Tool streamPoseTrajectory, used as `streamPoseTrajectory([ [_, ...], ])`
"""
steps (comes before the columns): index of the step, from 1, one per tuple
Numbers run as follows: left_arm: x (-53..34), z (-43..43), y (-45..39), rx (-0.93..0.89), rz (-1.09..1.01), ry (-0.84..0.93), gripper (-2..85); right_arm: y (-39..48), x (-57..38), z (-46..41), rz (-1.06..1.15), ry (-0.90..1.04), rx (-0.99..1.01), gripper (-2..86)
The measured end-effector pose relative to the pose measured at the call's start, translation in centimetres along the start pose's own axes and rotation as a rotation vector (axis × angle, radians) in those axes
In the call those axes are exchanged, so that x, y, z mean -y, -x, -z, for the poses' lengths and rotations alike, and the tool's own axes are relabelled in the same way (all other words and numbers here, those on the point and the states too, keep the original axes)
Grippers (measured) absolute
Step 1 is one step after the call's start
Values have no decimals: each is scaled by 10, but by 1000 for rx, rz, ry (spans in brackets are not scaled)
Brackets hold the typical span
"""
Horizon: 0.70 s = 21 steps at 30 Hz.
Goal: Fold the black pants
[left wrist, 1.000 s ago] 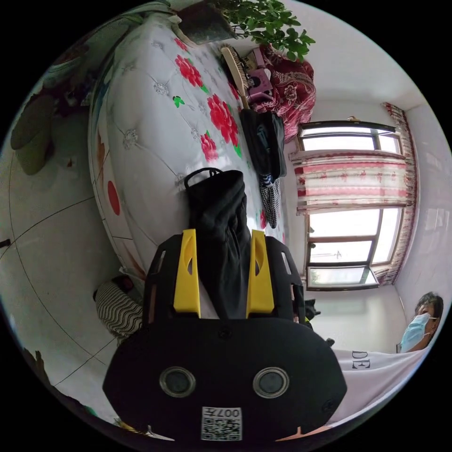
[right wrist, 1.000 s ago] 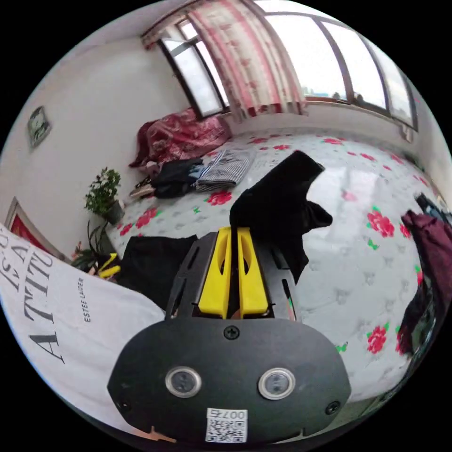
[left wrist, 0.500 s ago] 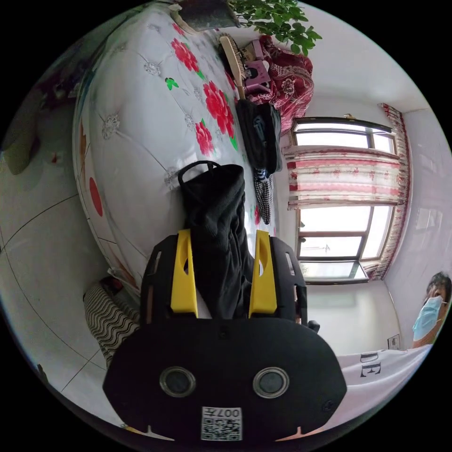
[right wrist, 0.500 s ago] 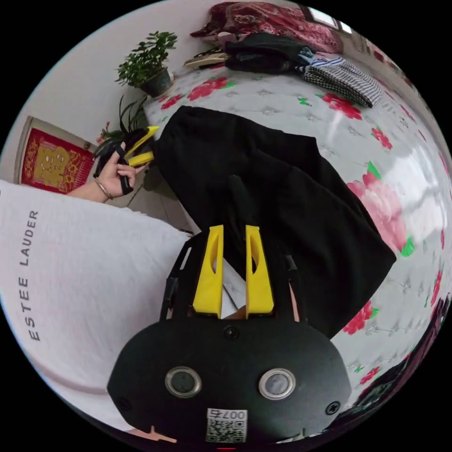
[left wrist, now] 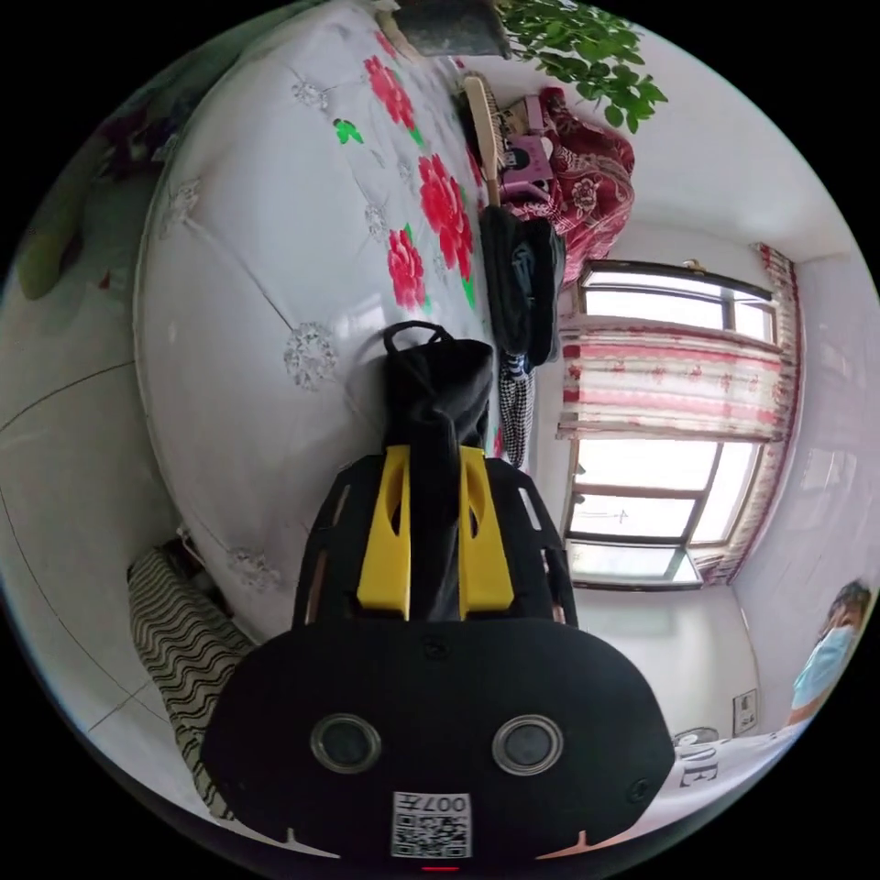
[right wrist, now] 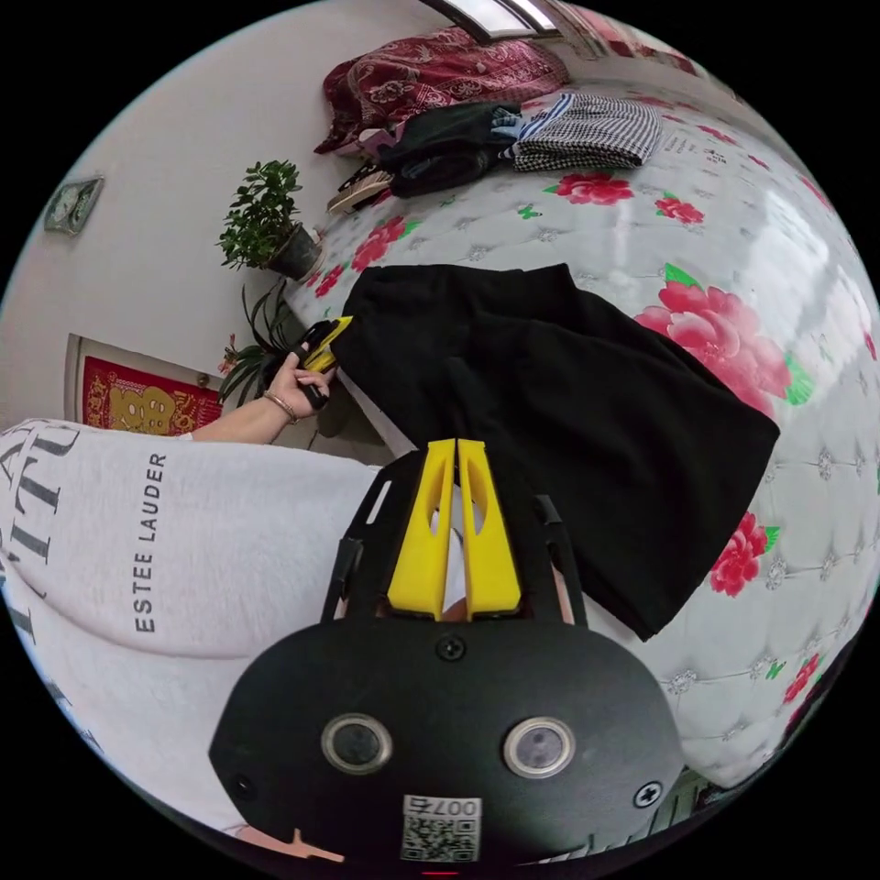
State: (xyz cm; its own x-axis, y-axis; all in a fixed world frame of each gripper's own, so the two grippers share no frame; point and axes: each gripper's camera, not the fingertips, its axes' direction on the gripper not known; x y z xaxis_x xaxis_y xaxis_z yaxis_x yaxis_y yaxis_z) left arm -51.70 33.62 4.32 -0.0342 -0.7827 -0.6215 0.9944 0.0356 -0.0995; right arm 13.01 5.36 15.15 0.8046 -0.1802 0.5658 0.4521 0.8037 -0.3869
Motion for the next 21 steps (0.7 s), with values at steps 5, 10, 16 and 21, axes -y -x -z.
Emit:
streamPoseTrajectory([
  [5, -20, -16, -55, -126, -204, 31, 46, -31, -16, 36, -39, -90, -14, -3],
  [10, -79, -54, -167, -217, -616, 254, 44, -75, -44, 76, -134, -198, 16, -3],
  [16, -257, -147, -276, -246, -1154, 751, 48, -138, -98, 129, -295, -376, 21, -2],
  [21, -408, -253, -240, -77, -1312, 1182, 98, -202, -152, 148, -514, -467, 41, 10],
])
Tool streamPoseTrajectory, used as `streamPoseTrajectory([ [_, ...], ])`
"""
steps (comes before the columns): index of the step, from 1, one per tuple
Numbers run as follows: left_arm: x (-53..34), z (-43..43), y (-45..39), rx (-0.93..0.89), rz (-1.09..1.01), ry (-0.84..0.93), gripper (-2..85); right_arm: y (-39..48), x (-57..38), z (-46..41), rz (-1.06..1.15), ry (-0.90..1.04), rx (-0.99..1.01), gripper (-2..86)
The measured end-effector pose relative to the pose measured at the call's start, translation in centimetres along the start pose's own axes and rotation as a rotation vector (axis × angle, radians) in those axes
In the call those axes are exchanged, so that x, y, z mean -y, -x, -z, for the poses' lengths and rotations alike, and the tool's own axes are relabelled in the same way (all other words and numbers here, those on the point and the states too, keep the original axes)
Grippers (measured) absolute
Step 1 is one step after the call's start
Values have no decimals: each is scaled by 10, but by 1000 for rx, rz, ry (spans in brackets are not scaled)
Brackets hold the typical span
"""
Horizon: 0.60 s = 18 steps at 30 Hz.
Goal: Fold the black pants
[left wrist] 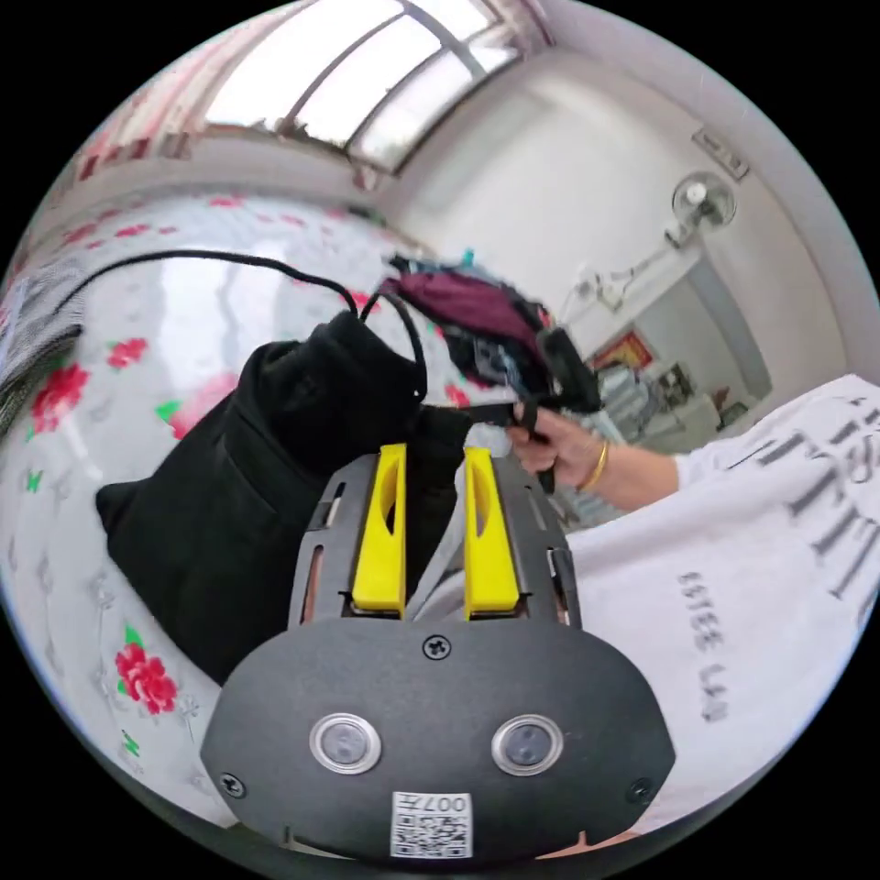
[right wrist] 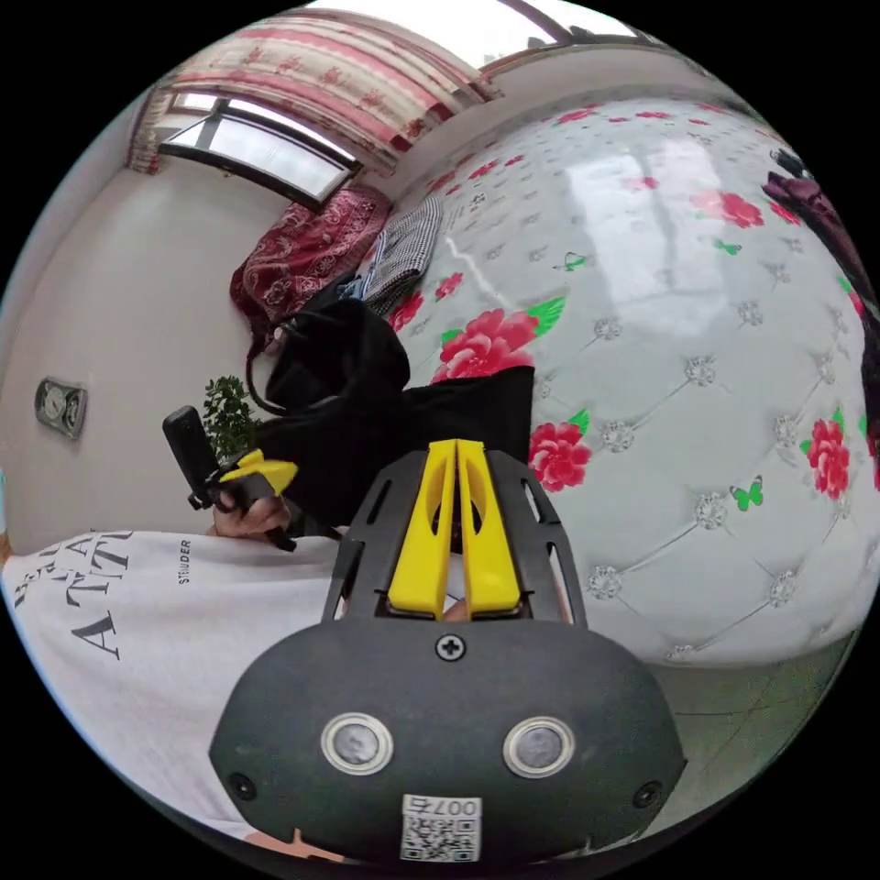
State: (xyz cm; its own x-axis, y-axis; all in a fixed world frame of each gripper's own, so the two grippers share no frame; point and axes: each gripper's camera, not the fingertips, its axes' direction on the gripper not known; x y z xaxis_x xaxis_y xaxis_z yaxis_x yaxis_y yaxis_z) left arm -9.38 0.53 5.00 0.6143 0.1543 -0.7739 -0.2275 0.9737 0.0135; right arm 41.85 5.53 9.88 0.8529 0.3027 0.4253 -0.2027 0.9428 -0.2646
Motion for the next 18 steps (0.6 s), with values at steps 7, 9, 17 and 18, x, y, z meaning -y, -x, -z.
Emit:
streamPoseTrajectory([
  [7, -11, 4, 13, 64, 124, -22, 131, -57, 0, 10, -97, 44, 61, 66],
  [9, -29, 27, 38, 119, 271, -94, 126, -80, 8, 6, -138, 72, 119, 86],
  [17, -75, 60, 137, 149, 721, -219, 164, -140, 54, -26, -253, 180, 349, 122],
  [18, -74, 55, 143, 136, 733, -201, 170, -143, 63, -35, -252, 213, 356, 121],
])
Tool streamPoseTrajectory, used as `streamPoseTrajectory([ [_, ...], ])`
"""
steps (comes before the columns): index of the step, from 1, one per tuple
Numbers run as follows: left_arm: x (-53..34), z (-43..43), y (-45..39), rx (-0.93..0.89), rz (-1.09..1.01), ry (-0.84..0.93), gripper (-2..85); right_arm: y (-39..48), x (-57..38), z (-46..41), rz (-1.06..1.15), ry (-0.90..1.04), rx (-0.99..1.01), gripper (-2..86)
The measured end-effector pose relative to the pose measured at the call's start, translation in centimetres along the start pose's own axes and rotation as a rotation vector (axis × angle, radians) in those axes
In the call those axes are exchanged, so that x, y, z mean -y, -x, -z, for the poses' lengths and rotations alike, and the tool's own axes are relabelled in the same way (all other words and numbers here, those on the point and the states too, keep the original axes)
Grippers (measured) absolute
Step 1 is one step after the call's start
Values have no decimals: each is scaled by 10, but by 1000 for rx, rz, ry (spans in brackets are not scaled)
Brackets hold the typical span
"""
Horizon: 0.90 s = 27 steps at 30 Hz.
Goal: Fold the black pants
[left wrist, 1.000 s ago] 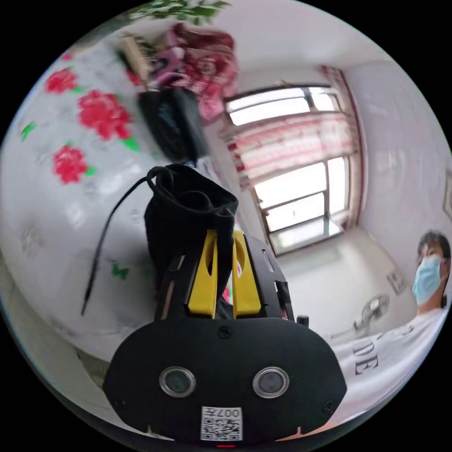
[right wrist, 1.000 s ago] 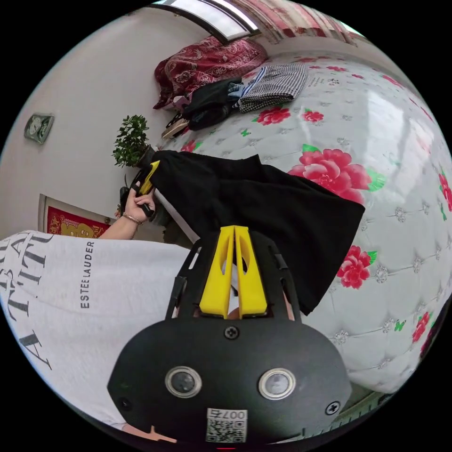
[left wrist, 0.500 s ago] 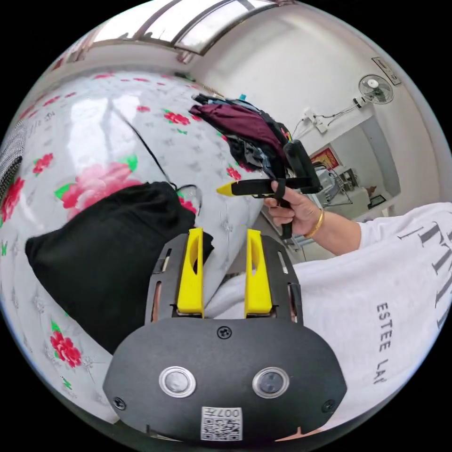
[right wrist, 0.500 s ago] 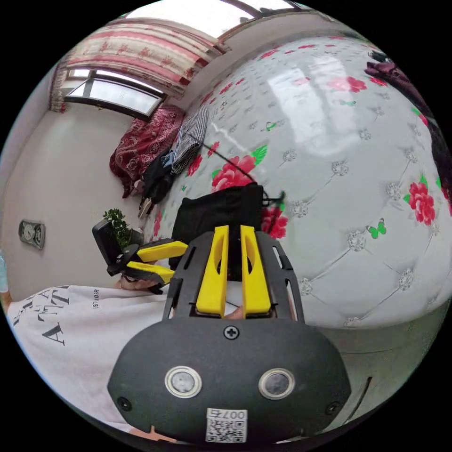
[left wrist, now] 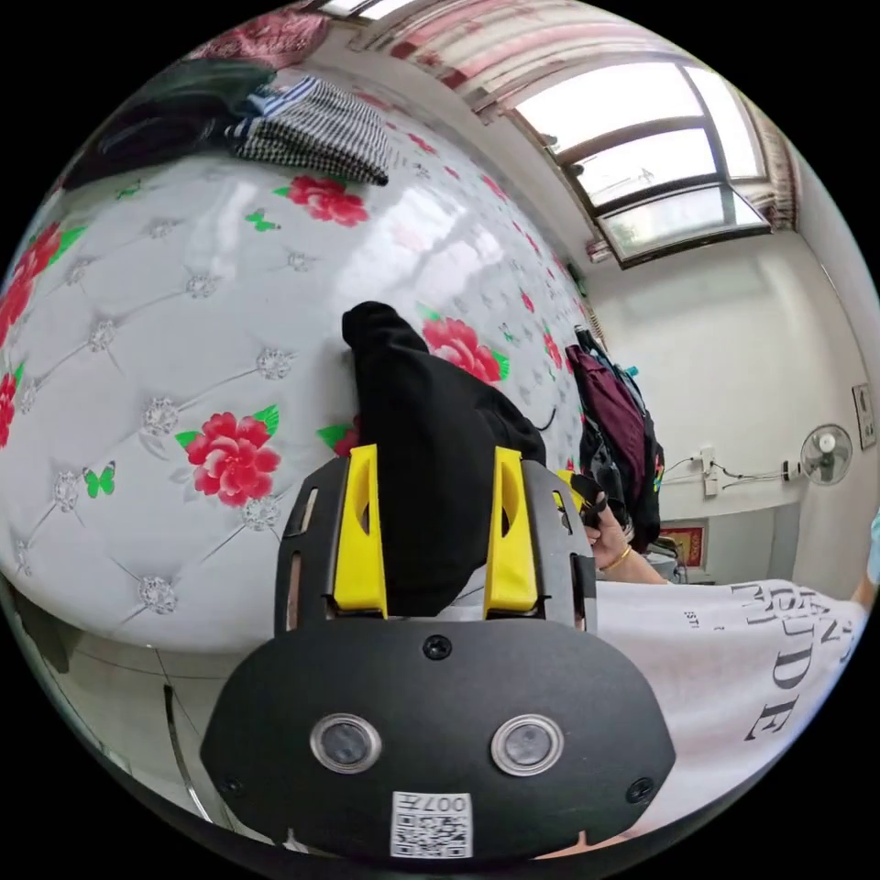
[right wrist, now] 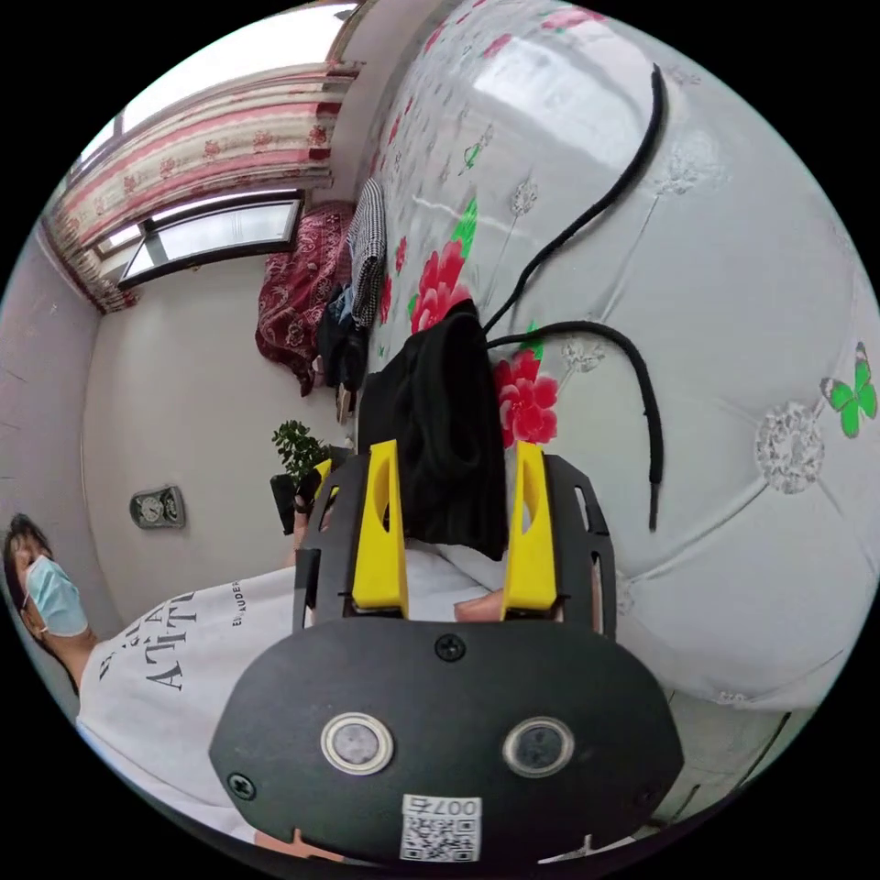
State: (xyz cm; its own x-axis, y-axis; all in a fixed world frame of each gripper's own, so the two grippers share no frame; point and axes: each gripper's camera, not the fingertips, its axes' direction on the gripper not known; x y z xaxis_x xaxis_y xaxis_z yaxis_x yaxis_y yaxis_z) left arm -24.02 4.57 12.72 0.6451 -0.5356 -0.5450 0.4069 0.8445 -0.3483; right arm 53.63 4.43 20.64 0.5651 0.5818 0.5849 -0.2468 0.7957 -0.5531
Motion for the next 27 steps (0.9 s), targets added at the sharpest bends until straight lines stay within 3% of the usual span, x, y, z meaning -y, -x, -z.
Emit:
streamPoseTrajectory([
  [5, 37, -77, 18, -65, 38, 218, 182, 1, 31, -20, -53, 58, 12, 102],
  [8, 53, -84, 20, -92, 29, 245, 143, 24, 33, -18, -13, 52, -107, 83],
  [12, 72, -68, 23, -180, 39, 254, 102, 83, 33, -18, 63, 36, -80, 62],
  [18, 153, 17, 28, -246, -35, 138, 95, 219, 107, -62, 264, 30, -71, 43],
  [22, 250, 120, 54, -231, -99, -7, 95, 317, 182, -121, 397, 50, -23, 32],
  [27, 370, 250, 81, -74, -167, -139, 98, 473, 297, -245, 525, 74, 60, 14],
])
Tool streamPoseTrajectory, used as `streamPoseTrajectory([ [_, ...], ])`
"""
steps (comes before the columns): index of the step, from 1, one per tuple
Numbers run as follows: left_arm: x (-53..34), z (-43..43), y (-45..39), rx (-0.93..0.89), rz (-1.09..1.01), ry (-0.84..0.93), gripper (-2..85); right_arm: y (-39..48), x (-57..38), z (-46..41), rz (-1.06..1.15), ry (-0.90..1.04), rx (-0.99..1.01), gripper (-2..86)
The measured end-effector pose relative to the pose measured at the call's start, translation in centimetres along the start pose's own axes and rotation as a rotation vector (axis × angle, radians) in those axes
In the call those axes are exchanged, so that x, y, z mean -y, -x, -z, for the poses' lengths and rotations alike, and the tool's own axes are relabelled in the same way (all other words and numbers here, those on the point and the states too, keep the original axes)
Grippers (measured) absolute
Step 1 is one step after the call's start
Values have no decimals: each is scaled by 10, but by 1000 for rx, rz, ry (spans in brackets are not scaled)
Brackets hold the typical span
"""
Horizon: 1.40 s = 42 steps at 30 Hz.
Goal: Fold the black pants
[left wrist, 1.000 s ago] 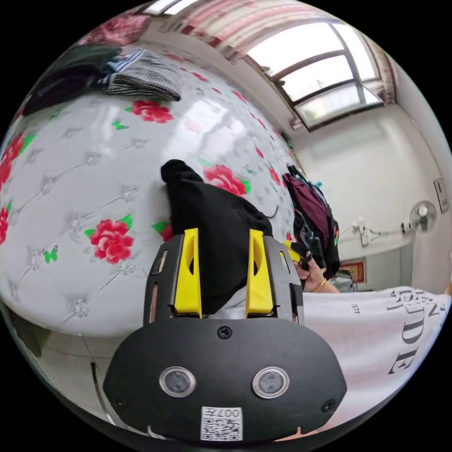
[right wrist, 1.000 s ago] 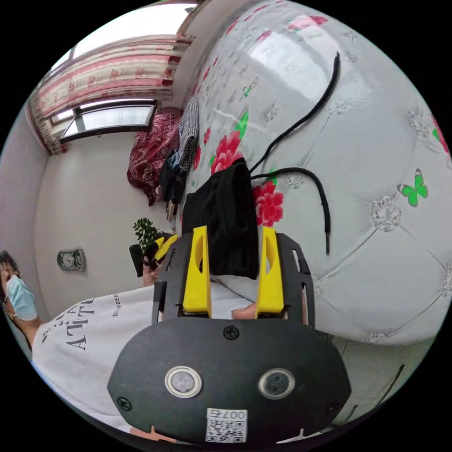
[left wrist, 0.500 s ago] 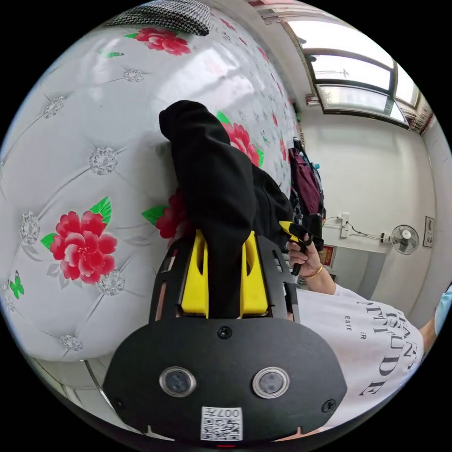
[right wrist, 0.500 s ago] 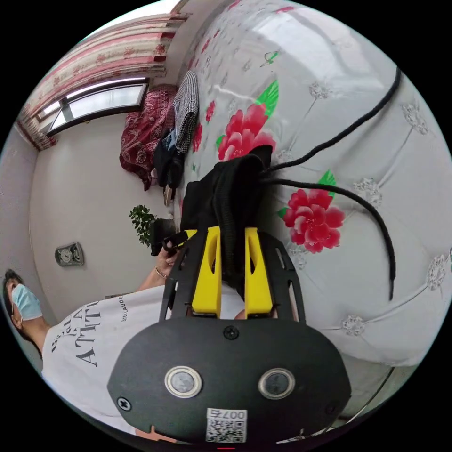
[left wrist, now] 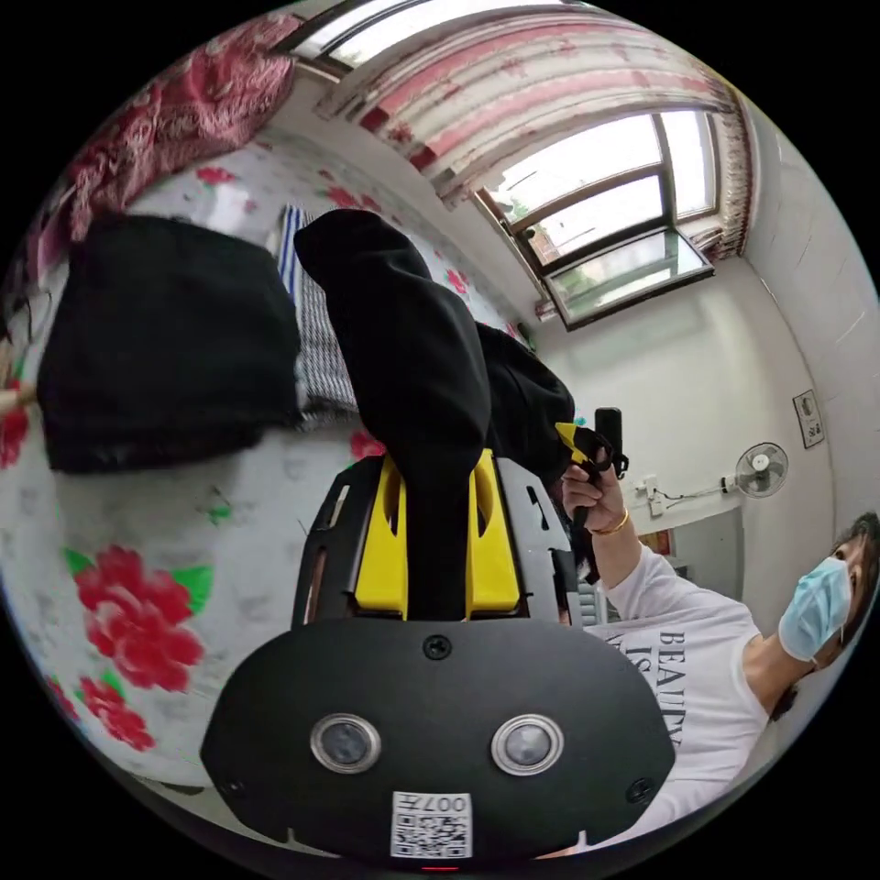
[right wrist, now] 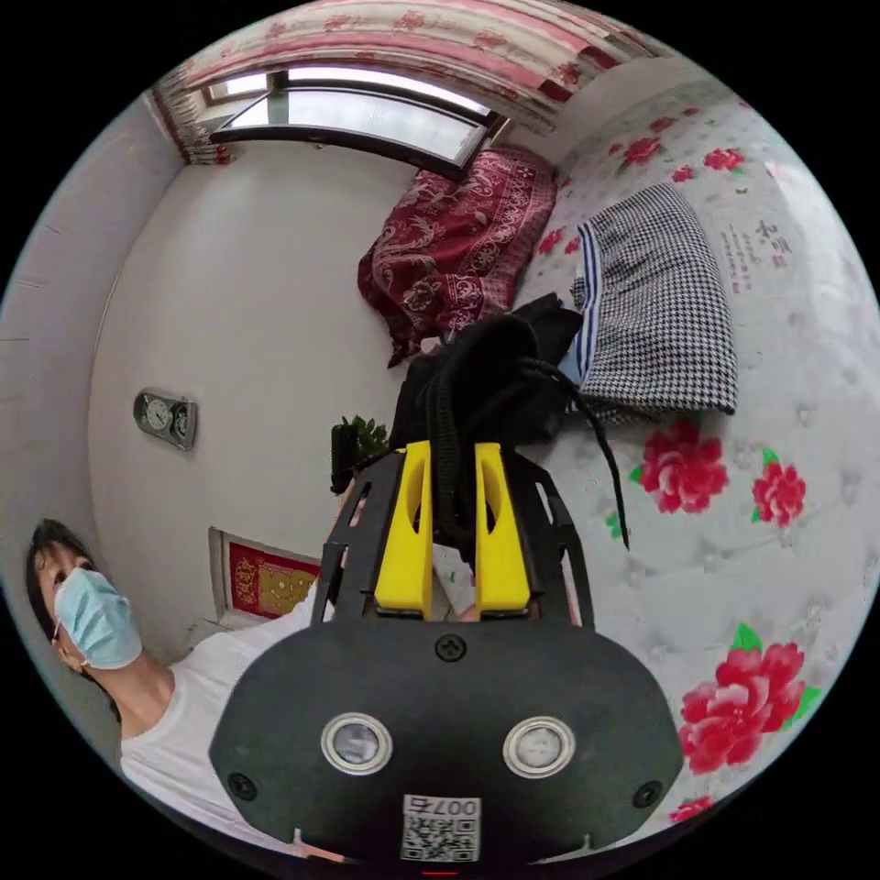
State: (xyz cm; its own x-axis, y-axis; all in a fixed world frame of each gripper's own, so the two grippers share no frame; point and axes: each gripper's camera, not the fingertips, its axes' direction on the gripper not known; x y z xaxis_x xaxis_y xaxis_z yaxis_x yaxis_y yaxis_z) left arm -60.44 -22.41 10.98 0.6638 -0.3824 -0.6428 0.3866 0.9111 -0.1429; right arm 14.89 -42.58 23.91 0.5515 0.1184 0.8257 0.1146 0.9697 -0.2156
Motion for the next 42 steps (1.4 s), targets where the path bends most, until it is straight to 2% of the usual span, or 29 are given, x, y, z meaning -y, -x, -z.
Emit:
streamPoseTrajectory([
  [4, 68, 59, 52, 265, 82, -97, 112, 10, 89, -88, -59, 37, 7, 37],
  [8, 41, 37, 118, 567, 241, -86, 124, -13, 88, -159, -51, 145, -161, 53],
  [12, -32, -35, 131, 569, 172, -11, 124, -46, 4, -172, 39, 287, -424, 54],
  [16, -129, -141, 91, 654, 35, 164, 122, -68, -105, -143, 67, 420, -702, 45],
  [21, -215, -250, 19, 671, -87, 350, 96, -70, -259, -80, 58, 760, -1099, 32],
  [25, -257, -324, -43, 673, -197, 461, 74, -64, -327, -47, 26, 874, -1208, 18],
  [27, -268, -353, -67, 683, -250, 513, 69, -76, -360, -35, -96, 903, -1193, 11],
  [30, -279, -389, -102, 669, -342, 556, 61, -59, -374, -17, -57, 651, -1162, 7],
  [33, -284, -416, -129, 698, -375, 579, 54, -55, -385, 0, -89, 552, -1089, 7],
  [37, -291, -448, -158, 676, -293, 577, 48, -56, -403, 35, -124, 439, -969, 13],
  [42, -308, -493, -195, 642, -238, 598, 33, -46, -462, 159, -211, 109, -1025, 41],
])
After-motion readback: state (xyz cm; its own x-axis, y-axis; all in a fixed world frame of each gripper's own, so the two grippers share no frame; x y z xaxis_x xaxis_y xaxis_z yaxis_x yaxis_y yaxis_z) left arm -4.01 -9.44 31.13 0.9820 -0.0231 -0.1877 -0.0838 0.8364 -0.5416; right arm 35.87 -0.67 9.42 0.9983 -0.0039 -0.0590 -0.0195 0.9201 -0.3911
